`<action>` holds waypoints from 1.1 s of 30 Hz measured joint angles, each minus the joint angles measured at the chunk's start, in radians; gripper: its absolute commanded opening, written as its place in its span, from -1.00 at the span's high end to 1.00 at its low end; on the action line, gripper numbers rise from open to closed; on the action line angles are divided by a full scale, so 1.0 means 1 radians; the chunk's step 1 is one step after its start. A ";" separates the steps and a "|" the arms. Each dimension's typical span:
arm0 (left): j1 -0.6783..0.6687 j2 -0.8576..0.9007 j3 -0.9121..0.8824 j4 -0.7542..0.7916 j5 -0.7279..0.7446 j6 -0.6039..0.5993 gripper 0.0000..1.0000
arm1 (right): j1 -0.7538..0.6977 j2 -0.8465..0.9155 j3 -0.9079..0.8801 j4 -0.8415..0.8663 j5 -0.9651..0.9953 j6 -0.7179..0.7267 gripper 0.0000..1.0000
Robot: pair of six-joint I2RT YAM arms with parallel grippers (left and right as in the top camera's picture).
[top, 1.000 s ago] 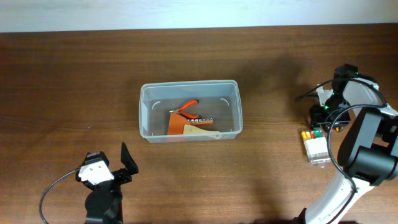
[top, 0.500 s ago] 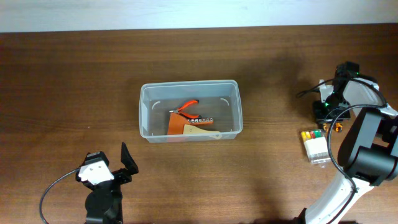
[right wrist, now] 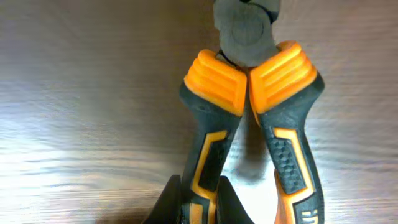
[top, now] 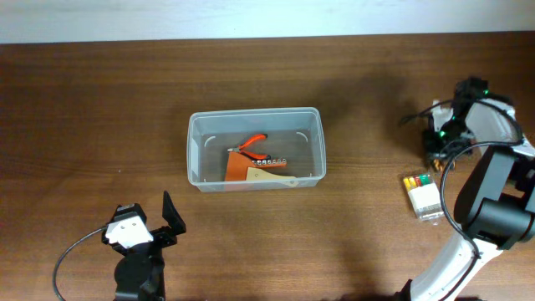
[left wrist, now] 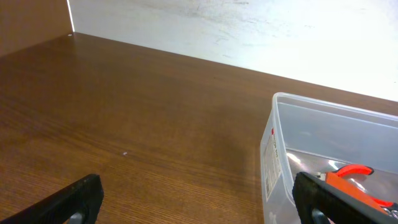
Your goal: Pack container
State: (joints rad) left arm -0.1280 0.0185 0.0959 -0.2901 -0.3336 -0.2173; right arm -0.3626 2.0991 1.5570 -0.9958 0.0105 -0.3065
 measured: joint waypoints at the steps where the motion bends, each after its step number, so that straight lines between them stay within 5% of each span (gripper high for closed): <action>1: 0.000 0.000 0.000 0.000 0.000 0.000 -0.99 | 0.003 -0.002 0.033 -0.015 -0.013 0.000 0.92; 8: 0.000 0.000 0.000 0.000 0.000 0.000 -0.98 | 0.069 -0.060 0.346 -0.181 -0.047 0.003 0.92; 16: 0.000 0.000 0.000 0.000 0.000 0.000 -0.98 | 0.332 -0.116 0.668 -0.369 -0.084 -0.069 0.92; 33: 0.000 0.000 0.000 0.000 0.000 0.000 -0.98 | 0.901 -0.109 0.690 -0.485 -0.101 -0.443 0.92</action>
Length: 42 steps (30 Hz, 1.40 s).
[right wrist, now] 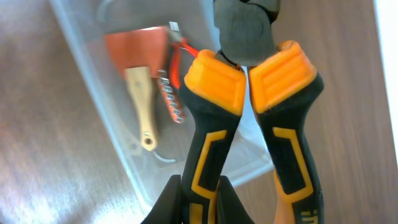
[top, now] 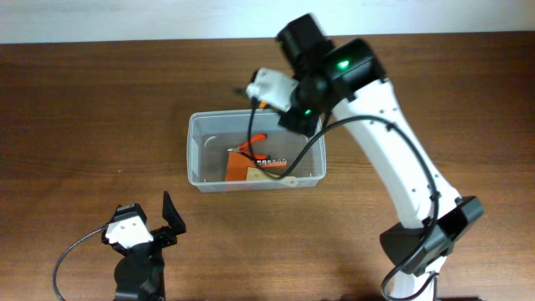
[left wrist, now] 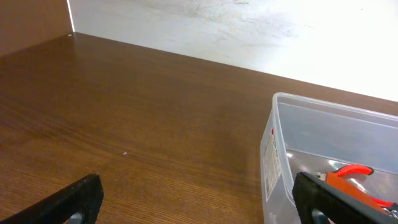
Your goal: Pack container
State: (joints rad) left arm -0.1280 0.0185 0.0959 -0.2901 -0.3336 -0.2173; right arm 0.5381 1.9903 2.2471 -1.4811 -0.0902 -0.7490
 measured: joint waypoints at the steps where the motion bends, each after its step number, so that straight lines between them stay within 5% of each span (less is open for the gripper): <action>1: 0.000 0.000 0.000 0.000 0.000 0.000 -0.98 | 0.017 0.000 -0.010 0.001 -0.003 -0.015 0.92; 24: 0.000 0.000 0.000 0.000 0.000 0.000 -0.98 | 0.094 0.027 -0.573 0.475 -0.017 -0.031 0.91; 27: 0.000 0.000 0.000 0.000 0.000 0.000 -0.99 | 0.093 0.027 -0.598 0.517 -0.017 -0.005 0.44; 32: 0.000 0.000 0.000 0.000 0.000 0.000 -0.99 | 0.085 0.027 -0.612 0.577 -0.021 0.038 0.08; 42: 0.000 0.000 0.000 0.000 0.000 0.000 -0.99 | 0.011 0.027 -0.594 0.546 -0.021 0.183 0.00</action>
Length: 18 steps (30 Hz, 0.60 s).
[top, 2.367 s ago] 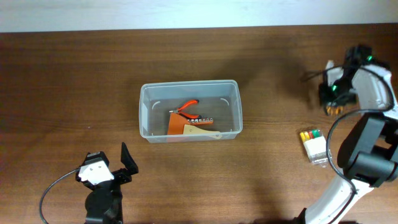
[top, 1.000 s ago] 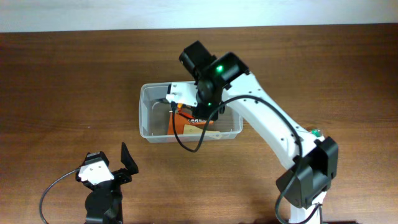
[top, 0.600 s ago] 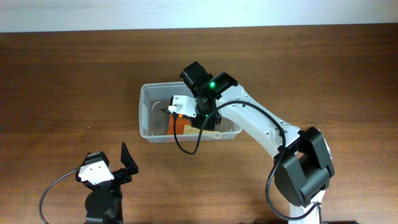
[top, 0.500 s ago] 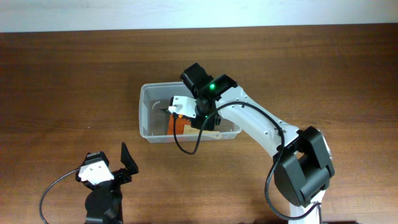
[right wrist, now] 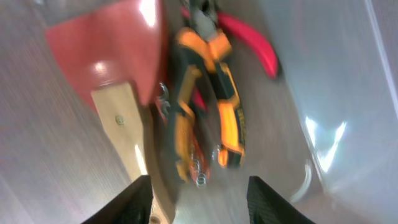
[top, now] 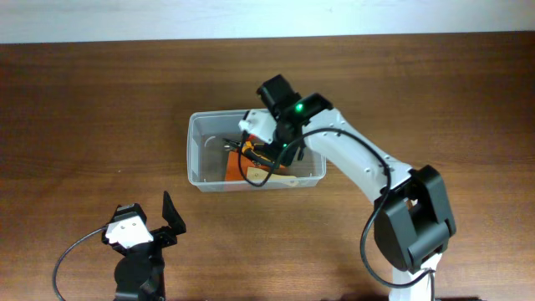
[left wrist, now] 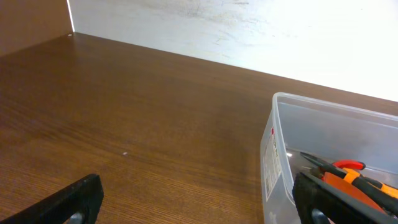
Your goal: Pack container
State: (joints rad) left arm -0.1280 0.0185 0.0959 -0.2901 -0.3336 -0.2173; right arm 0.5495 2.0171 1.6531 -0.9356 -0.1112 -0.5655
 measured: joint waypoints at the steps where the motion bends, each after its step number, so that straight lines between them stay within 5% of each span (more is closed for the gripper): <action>1: 0.000 0.000 0.000 0.000 0.000 0.000 -0.99 | -0.011 0.000 0.011 -0.023 0.000 0.027 -0.06; 9: 0.000 0.000 0.000 0.000 0.000 0.000 -0.98 | -0.171 -0.113 0.187 -0.306 0.005 0.225 -0.98; 18: 0.000 0.000 0.000 0.000 0.000 0.000 -0.98 | -0.462 -0.305 0.231 -0.431 0.012 0.339 -0.97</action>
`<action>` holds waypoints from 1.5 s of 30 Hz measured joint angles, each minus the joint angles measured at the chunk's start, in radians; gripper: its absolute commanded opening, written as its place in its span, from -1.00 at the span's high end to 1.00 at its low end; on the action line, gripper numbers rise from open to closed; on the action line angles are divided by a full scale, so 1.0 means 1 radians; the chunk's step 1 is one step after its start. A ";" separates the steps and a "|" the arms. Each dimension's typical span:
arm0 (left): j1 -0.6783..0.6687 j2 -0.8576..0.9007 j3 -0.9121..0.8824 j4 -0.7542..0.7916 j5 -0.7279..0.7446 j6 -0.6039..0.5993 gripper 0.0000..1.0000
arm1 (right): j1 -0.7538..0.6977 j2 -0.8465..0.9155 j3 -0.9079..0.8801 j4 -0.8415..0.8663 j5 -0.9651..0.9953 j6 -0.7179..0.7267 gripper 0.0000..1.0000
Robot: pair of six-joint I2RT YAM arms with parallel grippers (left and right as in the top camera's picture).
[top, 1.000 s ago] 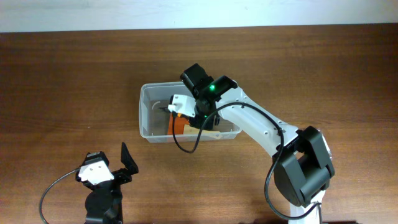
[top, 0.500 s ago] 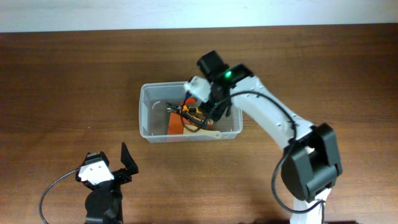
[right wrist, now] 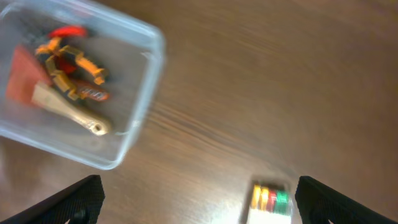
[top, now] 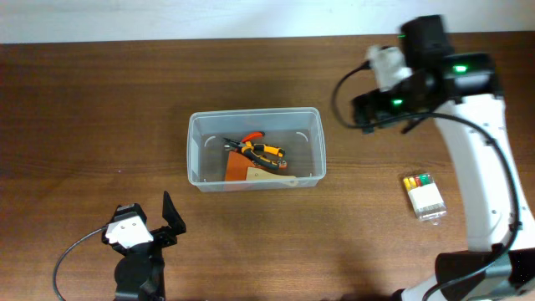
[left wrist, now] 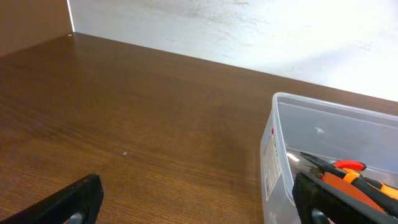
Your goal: Pack container
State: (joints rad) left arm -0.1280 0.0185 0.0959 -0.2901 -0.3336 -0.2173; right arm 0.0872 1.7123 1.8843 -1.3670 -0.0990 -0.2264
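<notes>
A clear plastic container (top: 194,150) stands mid-table. In it lie orange-and-black pliers (top: 267,151), red-handled pliers (top: 252,138) and a red scraper with a wooden handle (top: 251,173). My right gripper (top: 380,109) hangs open and empty over bare table, to the right of the container. The right wrist view, blurred, shows the container (right wrist: 134,134), the orange pliers (right wrist: 74,65) and a small clear box of coloured pieces (right wrist: 270,202). My left gripper (top: 167,221) rests open near the front left. The container's wall (left wrist: 280,143) is on the right of its view.
The small clear box of coloured pieces (top: 424,196) lies on the table at the right. A white wall borders the table's far edge (left wrist: 186,59). Brown wood tabletop (top: 100,109) surrounds the container.
My right gripper was open inside the container just above the orange pliers. It is now raised and to the right of the container, empty. The pliers stay in the container.
My right gripper was shut on the orange pliers at the table's far right. Then it held them over the container's back rim. Then it was open inside the container with the pliers lying there. Now it is off to the right. The left arm has stayed put.
</notes>
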 measured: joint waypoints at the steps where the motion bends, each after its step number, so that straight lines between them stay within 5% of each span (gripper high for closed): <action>1: 0.000 0.000 0.000 0.000 0.000 0.000 -0.98 | -0.032 -0.002 0.000 -0.019 0.000 0.010 -0.97; 9: 0.000 0.000 0.000 0.000 0.000 0.000 -0.99 | -0.267 -0.002 -0.003 -0.217 0.004 0.016 -0.97; 18: 0.000 0.000 0.000 0.000 0.000 0.000 -0.99 | -0.359 -0.069 -0.145 -0.217 0.010 0.019 -0.97; 30: 0.000 0.000 0.000 0.000 0.000 0.000 -0.99 | -0.359 -0.266 -0.577 0.044 0.174 0.051 -0.97; 45: 0.000 0.000 0.000 0.000 0.000 0.000 -0.98 | -0.359 -0.061 -0.757 0.336 0.308 -0.098 -0.97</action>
State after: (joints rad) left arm -0.1280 0.0185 0.0959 -0.2901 -0.3336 -0.2173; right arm -0.2718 1.6508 1.1271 -1.0313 0.2089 -0.3241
